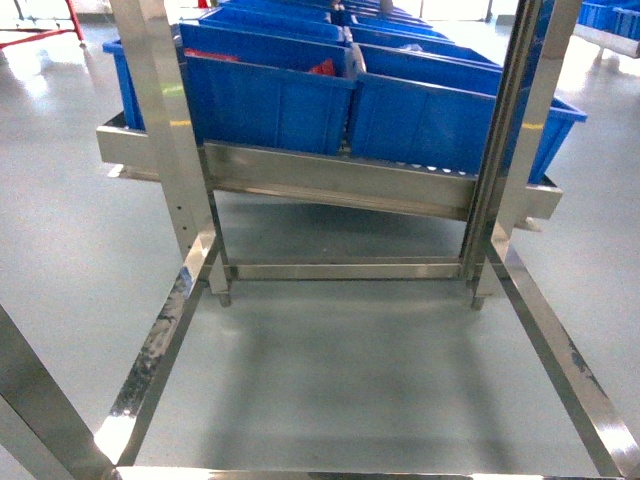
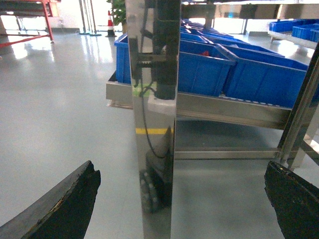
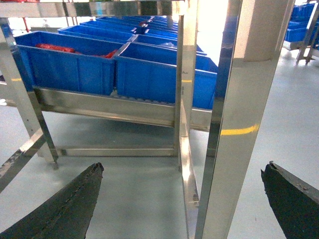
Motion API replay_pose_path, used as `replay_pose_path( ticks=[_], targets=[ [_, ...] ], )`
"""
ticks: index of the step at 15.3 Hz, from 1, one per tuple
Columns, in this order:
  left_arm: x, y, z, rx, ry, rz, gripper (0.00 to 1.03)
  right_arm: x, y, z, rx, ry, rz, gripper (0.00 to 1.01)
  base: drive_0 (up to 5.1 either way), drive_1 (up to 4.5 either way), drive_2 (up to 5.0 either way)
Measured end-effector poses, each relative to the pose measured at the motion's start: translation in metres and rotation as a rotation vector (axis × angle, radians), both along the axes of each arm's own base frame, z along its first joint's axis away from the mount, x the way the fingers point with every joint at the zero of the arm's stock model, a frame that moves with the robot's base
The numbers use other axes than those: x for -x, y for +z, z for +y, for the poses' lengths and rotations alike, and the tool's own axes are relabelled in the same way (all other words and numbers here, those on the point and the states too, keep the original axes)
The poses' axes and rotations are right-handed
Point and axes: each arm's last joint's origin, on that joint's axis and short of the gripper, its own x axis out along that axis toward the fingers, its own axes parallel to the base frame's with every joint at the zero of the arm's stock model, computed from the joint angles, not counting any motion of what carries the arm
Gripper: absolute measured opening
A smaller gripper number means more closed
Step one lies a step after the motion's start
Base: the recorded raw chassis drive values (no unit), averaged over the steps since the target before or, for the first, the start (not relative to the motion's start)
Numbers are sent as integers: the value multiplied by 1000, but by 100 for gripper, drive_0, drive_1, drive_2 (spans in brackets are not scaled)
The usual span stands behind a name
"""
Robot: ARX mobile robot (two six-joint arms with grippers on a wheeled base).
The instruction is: Pick capacitor and pack into box
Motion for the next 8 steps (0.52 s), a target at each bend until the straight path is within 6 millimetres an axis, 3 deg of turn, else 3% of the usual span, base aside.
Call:
replay_pose_path(
  ticks=[8],
  targets=[
    [0,0,0,0,0,0,98,0,0,0,0,0,0,98,0,0,0]
  ],
)
